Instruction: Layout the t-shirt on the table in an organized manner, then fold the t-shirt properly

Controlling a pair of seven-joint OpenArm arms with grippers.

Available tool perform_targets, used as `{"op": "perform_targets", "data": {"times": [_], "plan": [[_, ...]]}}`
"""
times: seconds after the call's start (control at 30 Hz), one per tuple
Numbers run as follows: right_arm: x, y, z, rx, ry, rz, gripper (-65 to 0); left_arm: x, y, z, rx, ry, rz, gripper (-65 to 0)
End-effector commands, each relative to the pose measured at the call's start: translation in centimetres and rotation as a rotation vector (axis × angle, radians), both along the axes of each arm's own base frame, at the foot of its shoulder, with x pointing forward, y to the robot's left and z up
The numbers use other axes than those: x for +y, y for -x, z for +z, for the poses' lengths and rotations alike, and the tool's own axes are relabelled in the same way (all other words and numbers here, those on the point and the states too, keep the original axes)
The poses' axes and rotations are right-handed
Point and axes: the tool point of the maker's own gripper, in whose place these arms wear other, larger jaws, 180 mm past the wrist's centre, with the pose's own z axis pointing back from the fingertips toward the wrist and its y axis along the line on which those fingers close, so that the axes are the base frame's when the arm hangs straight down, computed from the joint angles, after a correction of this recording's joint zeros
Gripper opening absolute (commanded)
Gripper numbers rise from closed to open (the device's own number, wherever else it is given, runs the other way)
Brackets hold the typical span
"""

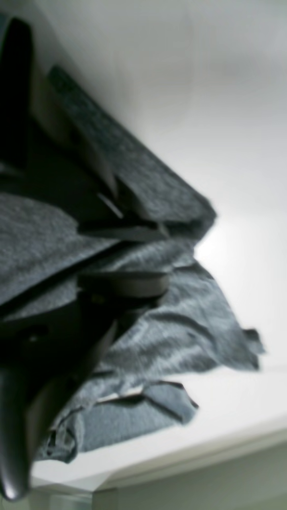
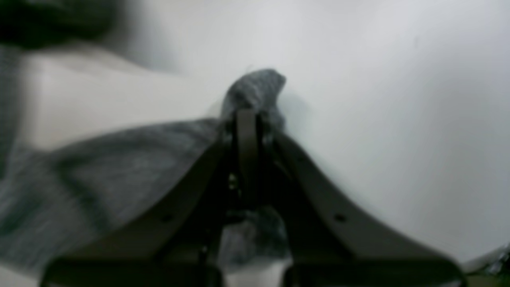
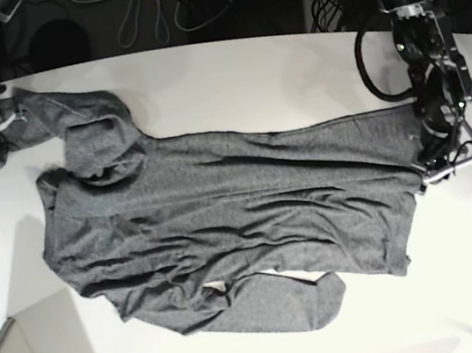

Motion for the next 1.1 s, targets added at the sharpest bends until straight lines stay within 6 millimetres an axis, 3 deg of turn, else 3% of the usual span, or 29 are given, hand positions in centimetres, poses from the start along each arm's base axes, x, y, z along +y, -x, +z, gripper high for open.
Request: {"op": "perform_targets", "data": {"times": [0.0,0.17,0.33,0.43,0.57,0.67,0.87,1.0,1.07], "plan": [[0.5,-1.4,3.1,-0.103,0.037,0.020,-65.0,0.4,-0.9,1.8,-0.050,-0.023,-0.004,-51.1],[7.7,-3.0,9.8,-0.286,0.075,0.106,-65.0,3.2,0.6,1.8,-0.050,-0.019,0.079,-51.1],[13.2,-4.3,10.0,-0.343,-0.012,0.215,-65.0,5.8,2.6,1.3,-0.035,-0.024,0.154,-51.1],[17.9,-4.6,9.4,-0.349,-0.087,0.337,-65.0,8.0,4.5,1.3,-0.031,-0.032,0.219,-51.1],[23.0,-4.4,9.5,-0.370,-0.169,0.461,-65.0,9.1,6.0,1.5,-0.025,-0.047,0.246,-51.1],[23.4,-4.2,9.4,-0.378,-0.181,0.466,-65.0,9.3,7.1,2.3,-0.022,-0.041,0.244,-51.1],[16.7,-4.7,9.4,-0.414,-0.112,0.062,-65.0,8.9,7.0,2.8,-0.026,-0.005,0.231,-51.1],[14.8,-3.5,8.2,-0.422,-0.232,-0.150,-65.0,8.3,6.3,2.8,-0.053,0.057,0.220,-51.1],[15.3,-2.4,7.0,-0.388,-0.283,-0.206,-65.0,8.1,5.9,3.2,-0.075,0.080,0.213,-51.1]]}}
